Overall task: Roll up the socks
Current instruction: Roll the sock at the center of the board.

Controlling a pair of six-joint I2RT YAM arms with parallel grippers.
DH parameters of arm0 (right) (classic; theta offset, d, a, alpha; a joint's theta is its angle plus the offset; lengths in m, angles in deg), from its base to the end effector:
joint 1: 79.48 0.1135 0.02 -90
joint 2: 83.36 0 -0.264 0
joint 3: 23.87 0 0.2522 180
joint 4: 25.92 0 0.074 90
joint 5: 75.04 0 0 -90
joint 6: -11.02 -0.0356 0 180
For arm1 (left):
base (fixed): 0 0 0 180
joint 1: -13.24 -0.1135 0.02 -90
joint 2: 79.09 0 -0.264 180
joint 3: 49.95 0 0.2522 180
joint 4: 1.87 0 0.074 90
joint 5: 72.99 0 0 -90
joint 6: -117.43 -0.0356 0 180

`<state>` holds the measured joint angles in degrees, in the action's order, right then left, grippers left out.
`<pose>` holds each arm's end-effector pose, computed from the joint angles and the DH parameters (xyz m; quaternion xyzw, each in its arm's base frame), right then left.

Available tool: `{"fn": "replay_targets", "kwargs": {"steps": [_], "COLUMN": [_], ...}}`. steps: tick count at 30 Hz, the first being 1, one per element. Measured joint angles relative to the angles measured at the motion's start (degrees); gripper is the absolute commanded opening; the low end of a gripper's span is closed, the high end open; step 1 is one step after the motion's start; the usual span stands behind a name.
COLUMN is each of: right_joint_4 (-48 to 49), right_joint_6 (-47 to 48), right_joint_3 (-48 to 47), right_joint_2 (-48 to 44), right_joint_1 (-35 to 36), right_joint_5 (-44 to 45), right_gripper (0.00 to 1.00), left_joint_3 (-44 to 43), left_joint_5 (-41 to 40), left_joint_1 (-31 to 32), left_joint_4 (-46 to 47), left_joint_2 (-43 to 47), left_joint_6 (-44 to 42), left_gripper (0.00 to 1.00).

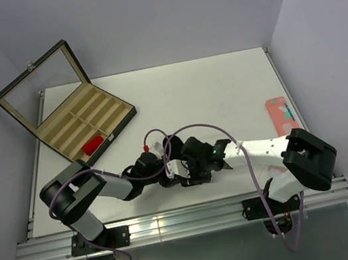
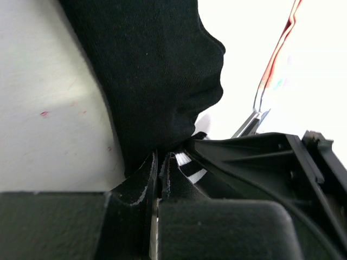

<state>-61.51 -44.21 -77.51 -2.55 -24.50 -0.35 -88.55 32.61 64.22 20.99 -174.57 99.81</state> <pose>0.1368 0.2116 0.1626 -0.7018 0.6604 0.1684 0.2070 0.1643 -0.2179 0.1045 -0.0998 0.8715 -0.4662 0.1151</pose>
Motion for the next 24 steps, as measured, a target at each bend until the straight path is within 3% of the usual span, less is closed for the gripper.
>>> {"fn": "replay_targets", "kwargs": {"steps": [2, 5, 10, 20, 24], "right_joint_4": [-1.68, -5.11, -11.28, -20.72, -22.99], "right_joint_6": [0.22, 0.87, 2.40, 4.72, 4.07], "right_joint_3": [-1.86, -5.33, -10.75, -20.28, -21.88], "right_joint_2": [1.64, 4.76, 10.05, 20.31, 23.32], "right_joint_1": [-2.21, -5.25, -8.17, -12.79, -13.75], "right_joint_5": [-3.10, -7.54, -13.94, -23.74, -25.00], "right_gripper": [0.20, 0.15, 0.14, 0.14, 0.14], "left_joint_3": [1.07, 2.05, 3.80, 10.99, 12.74], "left_joint_5": [-0.02, -0.13, -0.83, -8.81, -12.09], "left_joint_1": [-0.17, -0.37, -0.42, -0.28, -0.11], "left_joint_4": [1.70, 3.45, 6.43, 9.25, 7.76], "left_joint_2": [0.00, 0.00, 0.00, 7.65, 13.31], "left_joint_6": [0.52, 0.79, 0.61, -4.33, -8.55], "left_gripper": [0.01, 0.01, 0.07, 0.37, 0.38]}}
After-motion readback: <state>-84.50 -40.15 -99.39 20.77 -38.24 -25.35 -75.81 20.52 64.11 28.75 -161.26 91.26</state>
